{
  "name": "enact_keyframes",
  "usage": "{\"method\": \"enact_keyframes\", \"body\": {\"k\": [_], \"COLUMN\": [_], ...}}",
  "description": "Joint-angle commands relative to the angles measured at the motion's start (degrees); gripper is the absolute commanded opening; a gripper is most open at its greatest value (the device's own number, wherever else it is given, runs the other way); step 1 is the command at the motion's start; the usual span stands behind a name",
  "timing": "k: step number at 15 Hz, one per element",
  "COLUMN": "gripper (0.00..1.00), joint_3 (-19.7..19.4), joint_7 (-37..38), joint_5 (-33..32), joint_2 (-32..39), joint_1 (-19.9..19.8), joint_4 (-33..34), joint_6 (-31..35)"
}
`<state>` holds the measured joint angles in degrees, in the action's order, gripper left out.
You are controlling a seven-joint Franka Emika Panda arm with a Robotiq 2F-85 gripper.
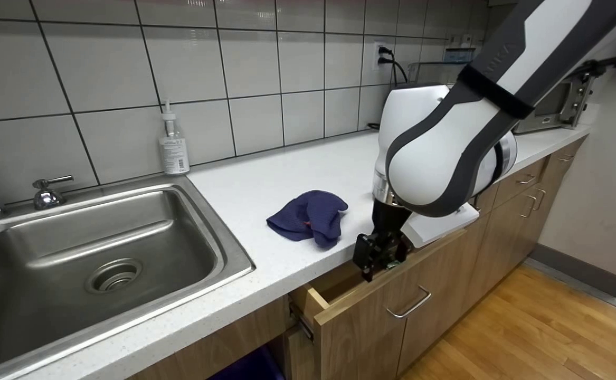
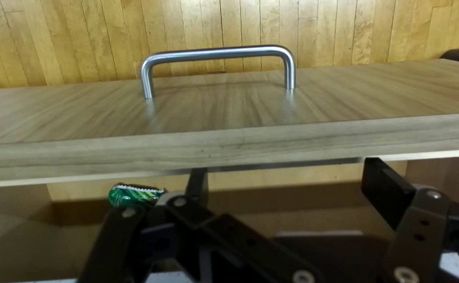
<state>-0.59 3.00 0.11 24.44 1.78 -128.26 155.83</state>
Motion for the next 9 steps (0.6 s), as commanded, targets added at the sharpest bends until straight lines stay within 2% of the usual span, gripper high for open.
{"method": "enact_keyframes", "body": {"k": [1, 9], "gripper": [1.0, 1.0], "joint_3": [0.9, 0.8], "joint_7": [-0.4, 0.2], "joint_5": [0.7, 0.2], "joint_2": [-1.9, -2.5], "joint_1": [-0.3, 0.7], "joint_4": [-3.3, -4.9], "joint_6": [-2.2, -3.4]}}
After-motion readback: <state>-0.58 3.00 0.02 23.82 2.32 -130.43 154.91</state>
